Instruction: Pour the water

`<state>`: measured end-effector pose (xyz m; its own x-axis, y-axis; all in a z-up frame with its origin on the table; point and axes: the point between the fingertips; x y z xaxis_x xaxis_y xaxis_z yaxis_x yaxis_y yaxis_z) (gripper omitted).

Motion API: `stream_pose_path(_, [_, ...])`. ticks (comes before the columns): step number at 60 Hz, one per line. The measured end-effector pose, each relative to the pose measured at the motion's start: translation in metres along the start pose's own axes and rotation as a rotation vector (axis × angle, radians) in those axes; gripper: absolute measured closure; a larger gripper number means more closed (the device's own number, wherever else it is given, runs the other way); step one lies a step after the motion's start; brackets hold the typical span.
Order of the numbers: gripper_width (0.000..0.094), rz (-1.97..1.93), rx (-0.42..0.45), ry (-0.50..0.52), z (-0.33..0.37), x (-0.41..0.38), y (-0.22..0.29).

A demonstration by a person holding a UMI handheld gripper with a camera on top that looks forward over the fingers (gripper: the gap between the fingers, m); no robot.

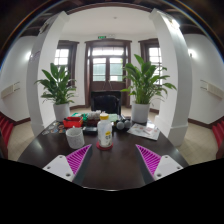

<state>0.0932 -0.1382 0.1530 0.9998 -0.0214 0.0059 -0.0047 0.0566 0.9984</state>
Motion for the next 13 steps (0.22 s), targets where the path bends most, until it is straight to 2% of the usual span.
stream_pose_path(5, [0.0070,0.008,0.035,-0.024,0.010,0.007,0.015])
stream_pose_path(13, [0.0073,0.001,0.042,-0.051,0.018,0.010,0.024])
Point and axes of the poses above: the point between the fingertips, and its own axes, seen from behind it with the camera up: x to the right, y up, z backward, against the way the camera looks, and after that the axes turned 15 degrees about x, right-handed
